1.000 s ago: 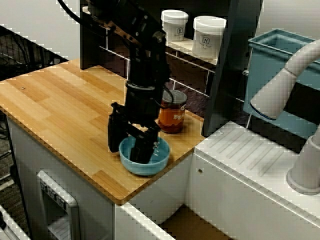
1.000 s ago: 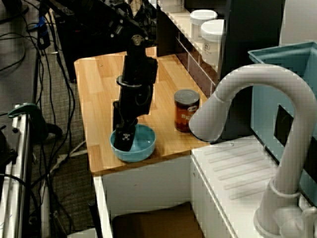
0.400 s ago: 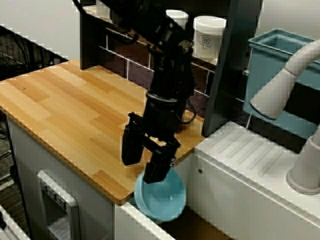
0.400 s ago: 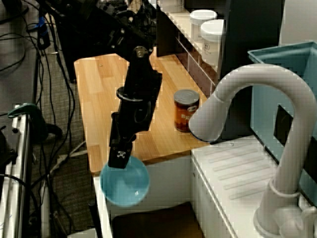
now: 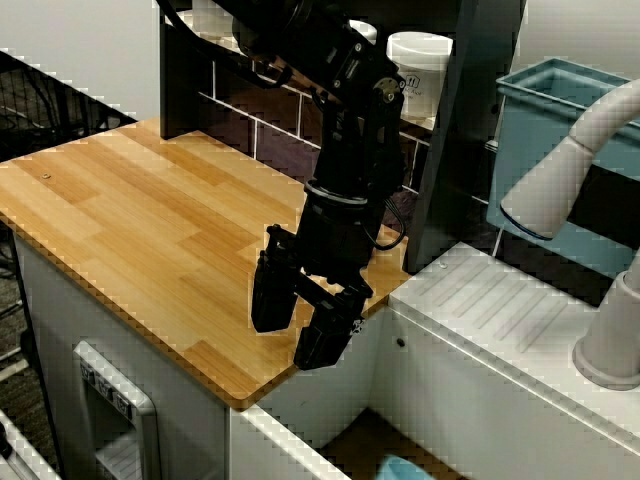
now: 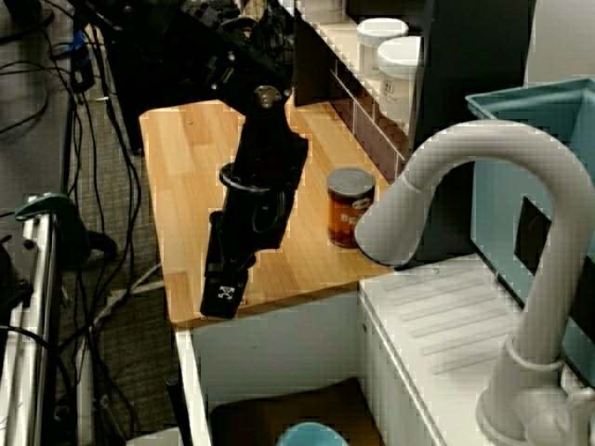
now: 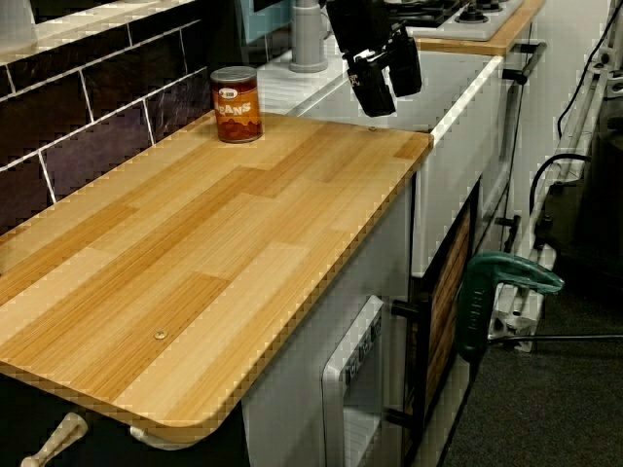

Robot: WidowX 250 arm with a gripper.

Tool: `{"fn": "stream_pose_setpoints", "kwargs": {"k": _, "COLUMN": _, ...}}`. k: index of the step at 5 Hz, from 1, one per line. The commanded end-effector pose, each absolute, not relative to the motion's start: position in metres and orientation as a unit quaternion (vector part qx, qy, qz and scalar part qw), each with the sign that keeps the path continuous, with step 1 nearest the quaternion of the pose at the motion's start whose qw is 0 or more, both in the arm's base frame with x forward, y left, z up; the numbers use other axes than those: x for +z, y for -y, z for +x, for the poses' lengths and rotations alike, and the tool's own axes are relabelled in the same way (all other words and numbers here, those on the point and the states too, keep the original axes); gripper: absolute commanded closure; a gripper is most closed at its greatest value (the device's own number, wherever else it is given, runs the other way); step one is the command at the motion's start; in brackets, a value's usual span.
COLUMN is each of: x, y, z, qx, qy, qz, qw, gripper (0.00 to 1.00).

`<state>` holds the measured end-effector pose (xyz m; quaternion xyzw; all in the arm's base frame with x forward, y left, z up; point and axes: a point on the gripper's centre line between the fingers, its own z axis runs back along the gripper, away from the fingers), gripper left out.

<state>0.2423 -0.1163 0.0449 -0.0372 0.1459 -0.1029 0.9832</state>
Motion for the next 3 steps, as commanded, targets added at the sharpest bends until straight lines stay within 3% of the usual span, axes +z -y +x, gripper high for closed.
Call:
{"fn": "stream_pose_setpoints", "kwargs": {"k": 1, "x": 0.057, "y": 0.092, "z": 0.252, "qx": -0.088, "qy": -0.120, "qz": -0.050, "qw": 0.988, "gripper": 0.00}}
{"fn": "stream_pose_setpoints", "kwargs": {"k": 3, "x": 0.061, "y": 0.058, "z": 0.274, "qx": -0.055, "qy": -0.101, "qz": -0.005, "qw": 0.993, "gripper": 0.00}}
